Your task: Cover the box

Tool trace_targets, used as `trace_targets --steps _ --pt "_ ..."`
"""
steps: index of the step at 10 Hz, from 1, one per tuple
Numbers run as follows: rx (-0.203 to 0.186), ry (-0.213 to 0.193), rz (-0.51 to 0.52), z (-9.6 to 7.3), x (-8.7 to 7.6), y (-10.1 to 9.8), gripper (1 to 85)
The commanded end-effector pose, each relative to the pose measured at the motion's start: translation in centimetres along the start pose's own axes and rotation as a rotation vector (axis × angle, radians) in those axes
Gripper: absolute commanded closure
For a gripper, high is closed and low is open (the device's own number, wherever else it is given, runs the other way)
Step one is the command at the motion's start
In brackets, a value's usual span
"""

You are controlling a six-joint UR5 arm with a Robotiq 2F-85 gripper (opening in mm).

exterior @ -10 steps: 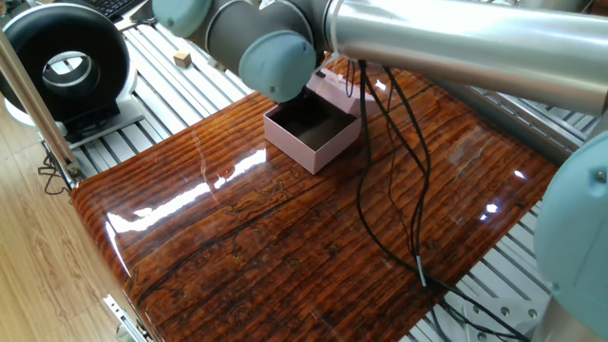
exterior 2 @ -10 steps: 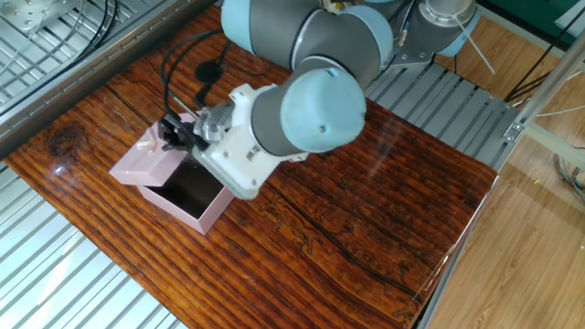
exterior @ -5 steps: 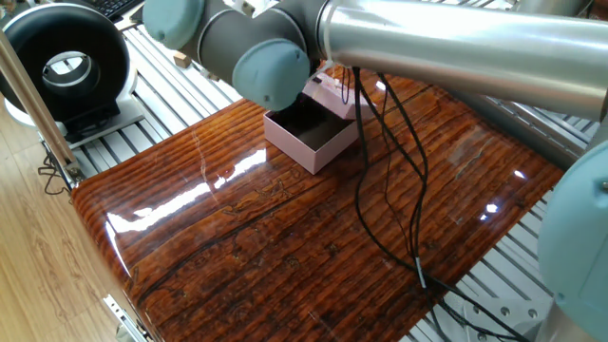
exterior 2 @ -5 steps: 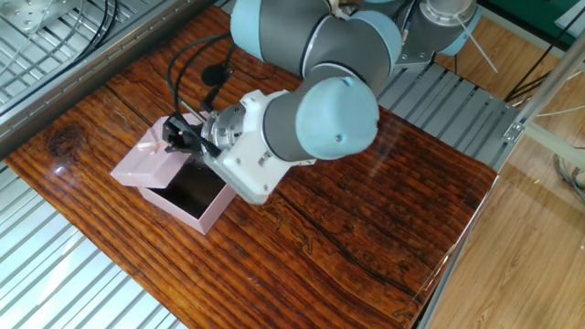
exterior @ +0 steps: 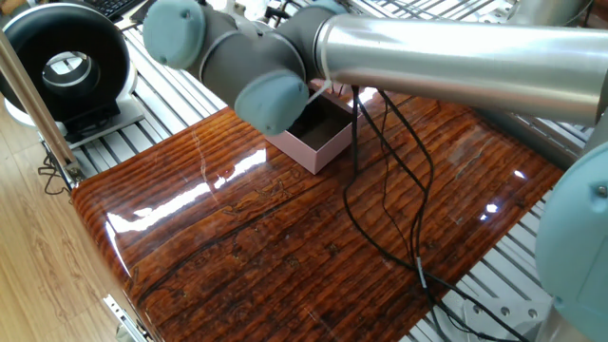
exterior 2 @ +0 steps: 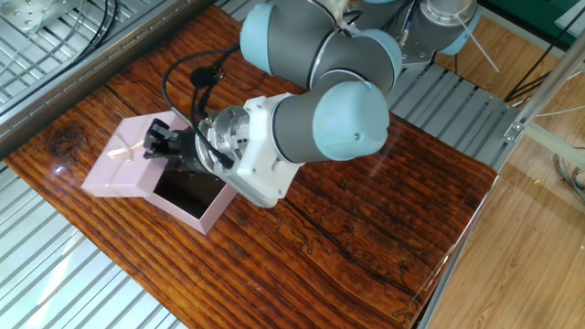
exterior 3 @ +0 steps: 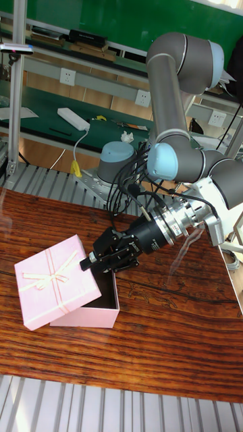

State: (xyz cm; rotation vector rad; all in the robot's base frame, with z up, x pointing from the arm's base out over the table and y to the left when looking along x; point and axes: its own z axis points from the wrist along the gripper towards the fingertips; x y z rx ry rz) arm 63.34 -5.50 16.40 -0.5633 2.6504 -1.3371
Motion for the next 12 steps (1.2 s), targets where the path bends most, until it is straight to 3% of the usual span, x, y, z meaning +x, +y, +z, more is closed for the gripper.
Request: trace_targets --steps 1,6,7,9,12 --pt "-0.052 0.037 0.019 0.0 1.0 1.3 84.3" --pt "-0.06 0.102 0.074 0.0 2.7 1.7 84.3" --pt "-0.083 0.116 0.097 -0.2 2.9 2.5 84.3" --pt "-0.086 0.144 0.122 -1.1 2.9 3.4 84.3" --pt "-0.083 0.143 0.126 -1.8 2.8 3.9 84.3"
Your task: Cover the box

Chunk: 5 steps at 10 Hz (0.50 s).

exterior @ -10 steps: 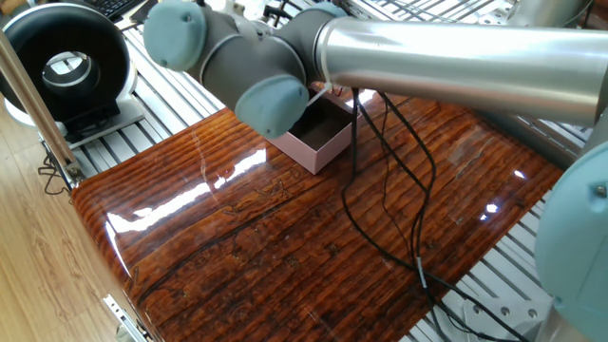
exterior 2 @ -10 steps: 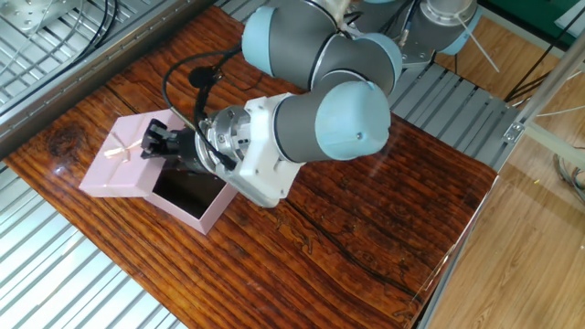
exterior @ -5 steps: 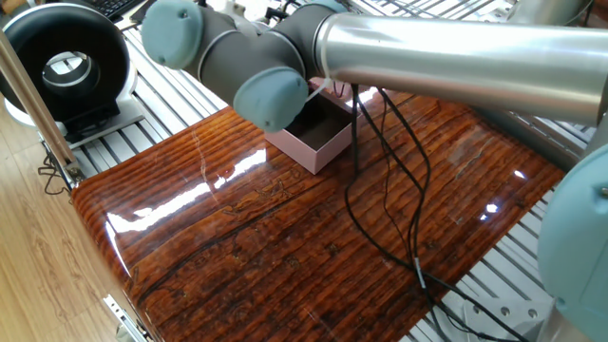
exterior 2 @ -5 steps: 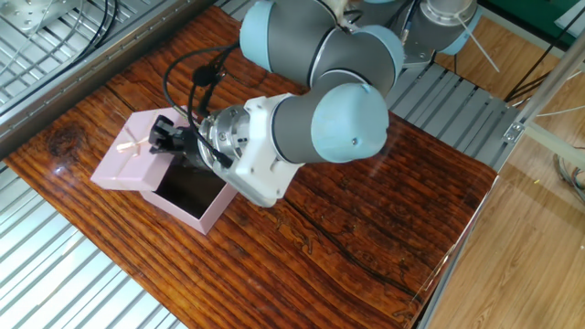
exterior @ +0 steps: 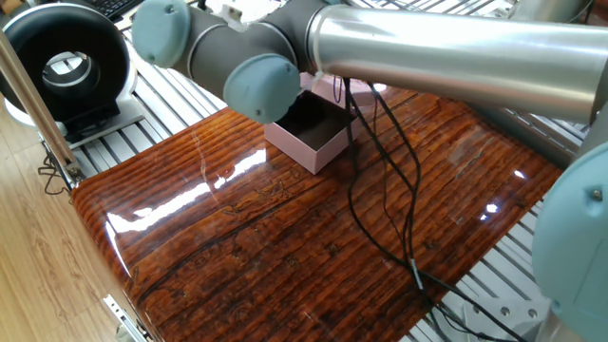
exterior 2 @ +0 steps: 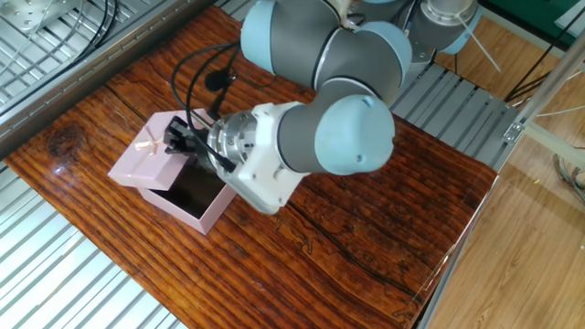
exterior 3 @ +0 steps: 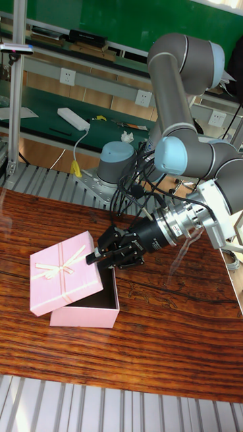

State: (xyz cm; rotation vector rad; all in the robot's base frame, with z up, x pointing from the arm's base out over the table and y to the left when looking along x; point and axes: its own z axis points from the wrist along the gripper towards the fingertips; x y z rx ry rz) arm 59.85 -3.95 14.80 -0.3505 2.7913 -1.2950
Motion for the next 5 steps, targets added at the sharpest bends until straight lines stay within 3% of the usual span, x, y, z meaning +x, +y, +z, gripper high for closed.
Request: trace_targets --steps 1,5 --pt "-0.011 0.025 0.026 -0.9 0.5 1.2 84.3" --pt "-0.016 0.033 0.051 -1.5 0.6 2.9 84.3"
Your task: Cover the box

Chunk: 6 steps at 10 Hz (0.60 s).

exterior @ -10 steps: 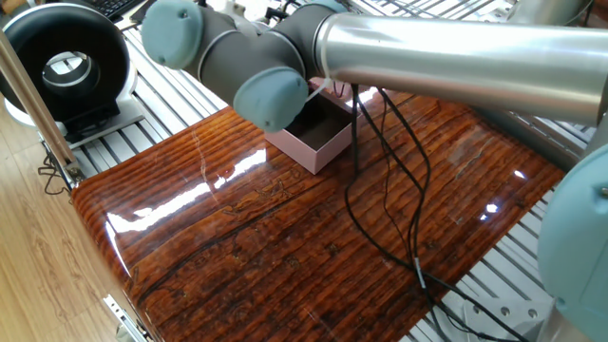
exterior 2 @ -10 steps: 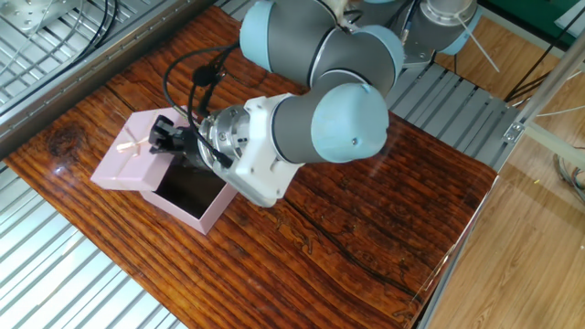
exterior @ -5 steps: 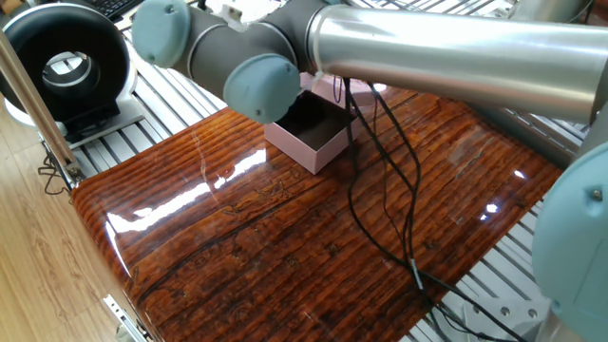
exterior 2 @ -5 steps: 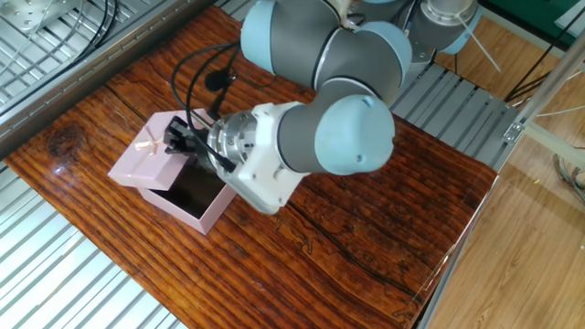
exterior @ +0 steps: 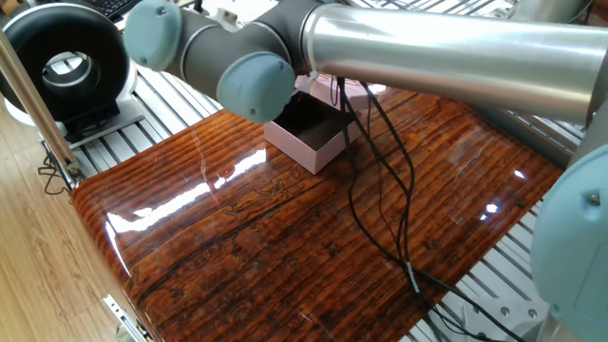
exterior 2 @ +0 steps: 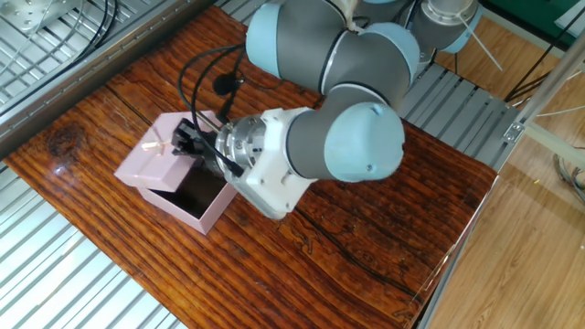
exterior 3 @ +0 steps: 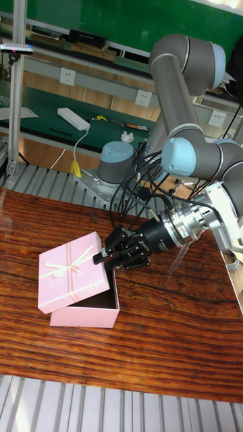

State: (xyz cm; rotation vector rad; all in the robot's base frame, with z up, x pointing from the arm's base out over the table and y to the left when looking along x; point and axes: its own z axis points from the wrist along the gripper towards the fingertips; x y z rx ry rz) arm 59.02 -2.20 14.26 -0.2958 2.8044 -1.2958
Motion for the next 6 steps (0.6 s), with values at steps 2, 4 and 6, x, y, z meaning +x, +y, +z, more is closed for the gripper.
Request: trace_targets --steps 2,4,6 --pt "-0.018 0.02 0.034 -0.9 0.3 2.1 84.3" --pt "-0.025 0.022 0.042 -1.2 0.3 2.7 84.3" --pt "-0.028 0.033 0.05 -1.7 0.3 3.2 84.3"
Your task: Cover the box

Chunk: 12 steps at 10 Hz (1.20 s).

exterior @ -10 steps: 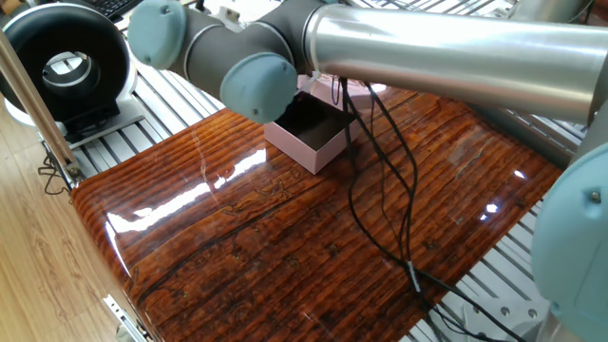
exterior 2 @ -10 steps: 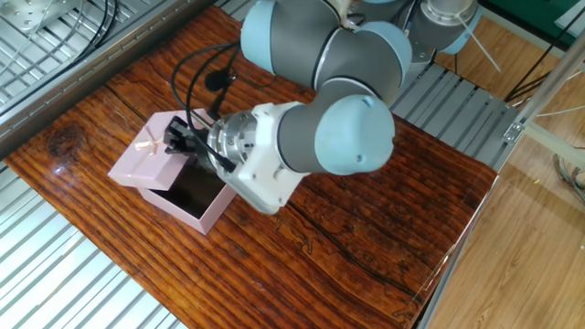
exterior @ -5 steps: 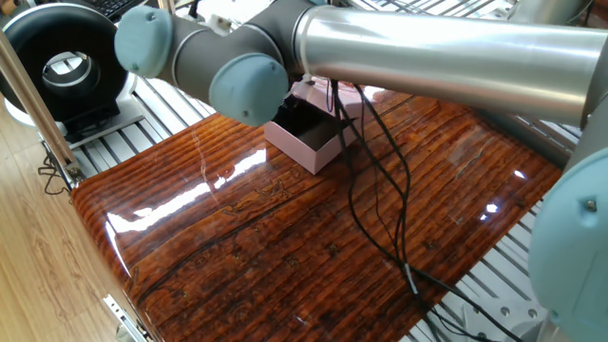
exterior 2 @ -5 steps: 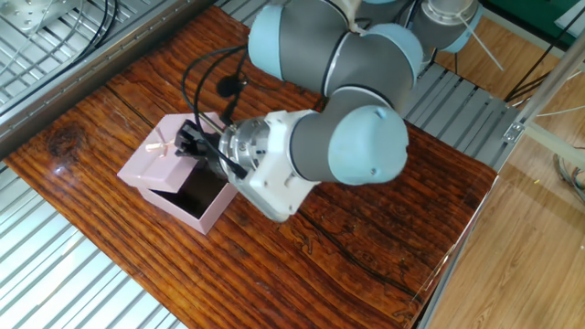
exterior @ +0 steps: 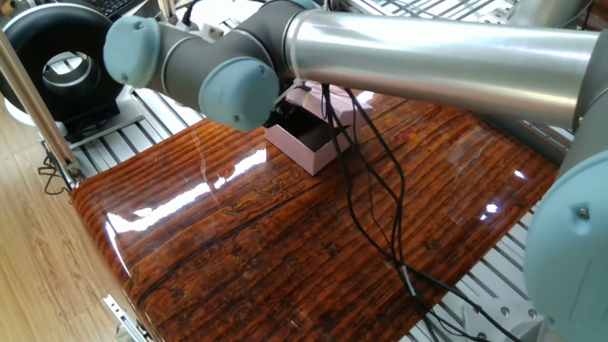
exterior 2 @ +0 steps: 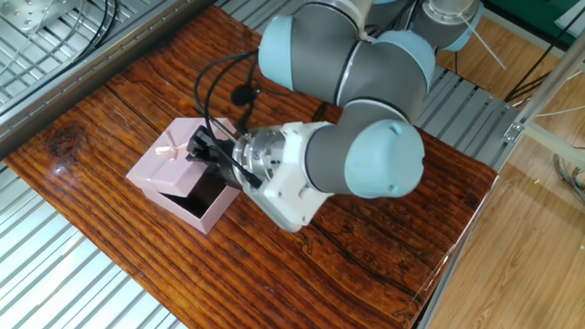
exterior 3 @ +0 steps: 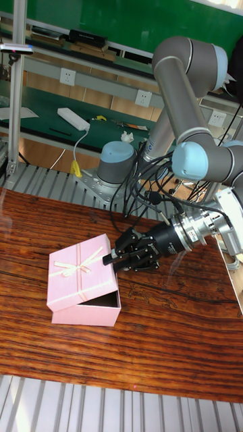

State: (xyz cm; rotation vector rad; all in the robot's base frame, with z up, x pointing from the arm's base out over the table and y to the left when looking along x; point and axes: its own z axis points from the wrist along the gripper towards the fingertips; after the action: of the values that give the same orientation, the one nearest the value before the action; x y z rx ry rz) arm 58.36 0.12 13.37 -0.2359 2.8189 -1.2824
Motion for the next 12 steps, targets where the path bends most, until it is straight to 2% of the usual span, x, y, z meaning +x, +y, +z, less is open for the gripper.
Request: trace_targets --steps 1,4,7,10,11,12 --pt "-0.019 0.015 0.018 -0.5 0.2 1.2 84.3" --pt "-0.02 -0.002 0.04 0.5 -0.6 2.5 84.3" --pt "-0.029 -0.005 0.041 0.6 -0.7 2.9 83.0" --pt "-0.049 -0.022 0.042 0.7 -1.2 3.5 77.7" --pt "-0.075 -0.022 0.044 0.6 -1.2 4.2 75.0" --pt "-0.113 -0.028 0.048 0.5 -1.4 5.2 67.3"
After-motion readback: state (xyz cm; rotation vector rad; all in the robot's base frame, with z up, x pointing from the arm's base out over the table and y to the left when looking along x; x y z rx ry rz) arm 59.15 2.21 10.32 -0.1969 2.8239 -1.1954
